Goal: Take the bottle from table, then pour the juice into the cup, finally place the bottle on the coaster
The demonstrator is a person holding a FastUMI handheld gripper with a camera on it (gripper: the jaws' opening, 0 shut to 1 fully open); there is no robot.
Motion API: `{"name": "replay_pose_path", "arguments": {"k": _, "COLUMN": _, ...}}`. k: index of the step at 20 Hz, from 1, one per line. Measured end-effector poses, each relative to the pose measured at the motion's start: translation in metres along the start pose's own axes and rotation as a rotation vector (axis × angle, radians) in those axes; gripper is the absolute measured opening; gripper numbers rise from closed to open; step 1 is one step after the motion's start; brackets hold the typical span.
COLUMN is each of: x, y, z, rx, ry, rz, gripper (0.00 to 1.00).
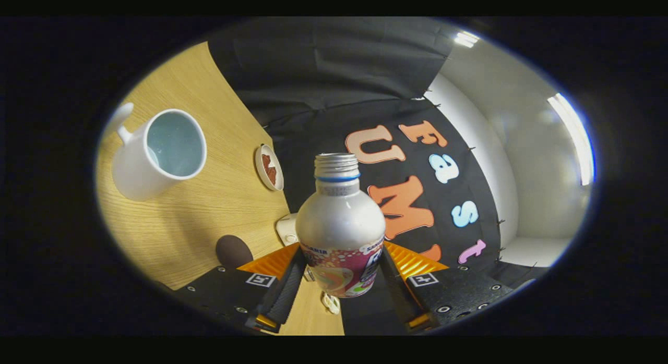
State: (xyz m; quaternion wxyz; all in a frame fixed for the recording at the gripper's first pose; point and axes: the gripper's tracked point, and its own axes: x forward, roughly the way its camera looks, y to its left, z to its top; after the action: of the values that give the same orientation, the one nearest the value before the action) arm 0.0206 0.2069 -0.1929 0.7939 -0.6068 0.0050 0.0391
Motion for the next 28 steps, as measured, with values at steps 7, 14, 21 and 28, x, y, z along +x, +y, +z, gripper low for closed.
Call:
{"name": "replay_pose_path", "arguments": {"k": 7, "x": 0.004, "y": 0.008, "z": 0.009, "rx": -0.155, "ry": -0.049, "rz": -0.028, "gripper": 0.77}}
{"name": "replay_pose_path", "arguments": {"k": 14, "x": 0.003, "y": 0.003, "z": 0.018, "rx": -0.291, "ry": -0.100, "rz": -0.071, "gripper": 0.77}}
{"name": "replay_pose_path", "arguments": {"k": 21, "x": 0.004, "y": 0.002, "z": 0.021, "rx": -0.367, "ry": -0.126, "rz": -0.066, "gripper": 0.77}}
{"name": "replay_pose_path", "arguments": {"k": 28, "x": 0.000, "y": 0.000, "z": 0.021, "rx": -0.423, "ry": -0.143, "rz": -0.082, "gripper": 0.77}}
